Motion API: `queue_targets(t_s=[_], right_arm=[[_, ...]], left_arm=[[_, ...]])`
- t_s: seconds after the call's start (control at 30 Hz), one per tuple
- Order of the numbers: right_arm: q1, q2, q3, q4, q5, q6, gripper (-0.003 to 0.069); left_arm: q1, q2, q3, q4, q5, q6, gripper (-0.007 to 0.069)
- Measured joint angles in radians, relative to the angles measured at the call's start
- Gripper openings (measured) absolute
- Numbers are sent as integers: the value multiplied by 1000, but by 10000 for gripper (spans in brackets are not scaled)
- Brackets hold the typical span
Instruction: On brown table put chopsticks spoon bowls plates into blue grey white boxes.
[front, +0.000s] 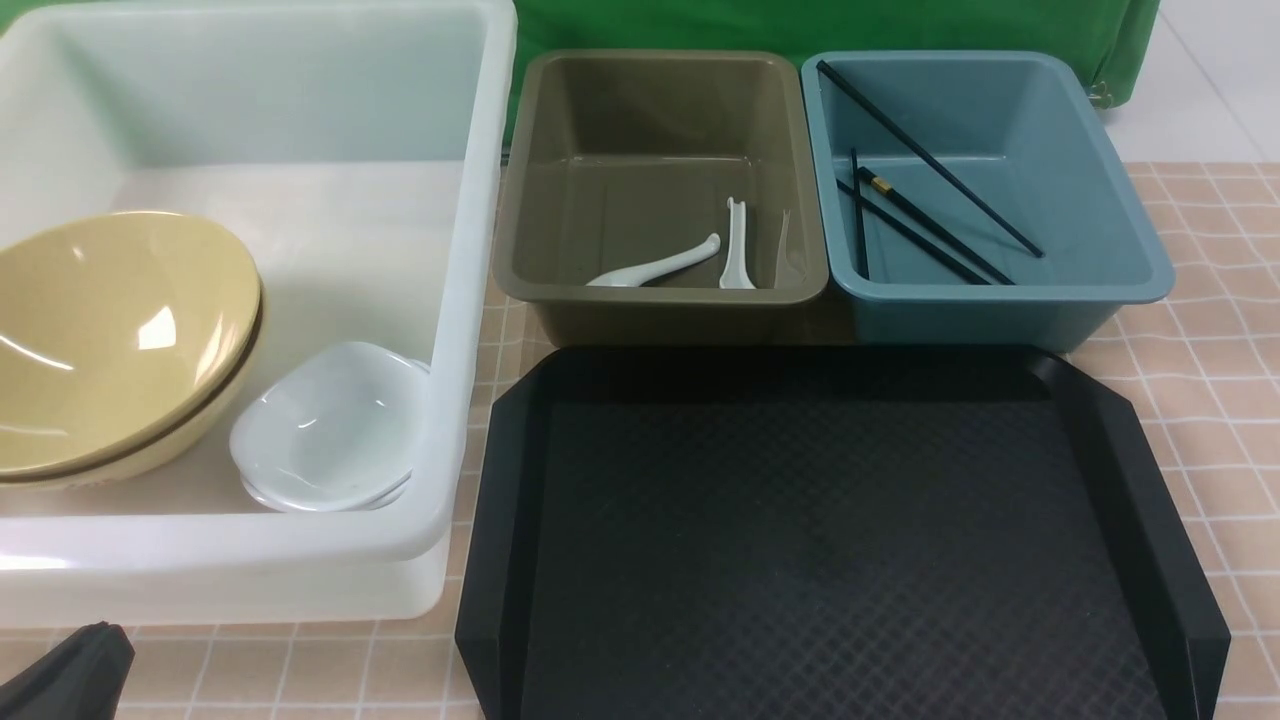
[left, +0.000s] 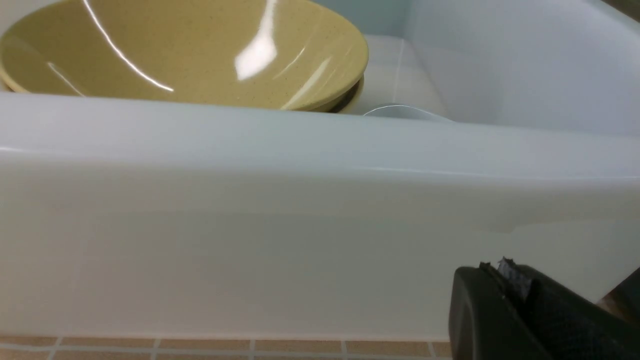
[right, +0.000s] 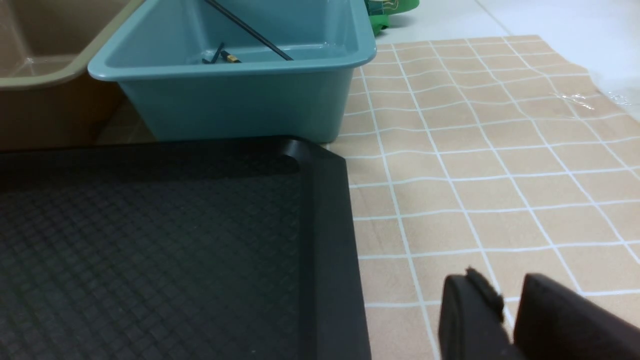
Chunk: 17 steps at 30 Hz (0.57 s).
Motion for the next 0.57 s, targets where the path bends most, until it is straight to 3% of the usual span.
queue_targets(t_s=[0.57], right_arm=[[0,0,0,0,0,0,200]], left_arm=[[0,0,0,0,0,-1,-11]])
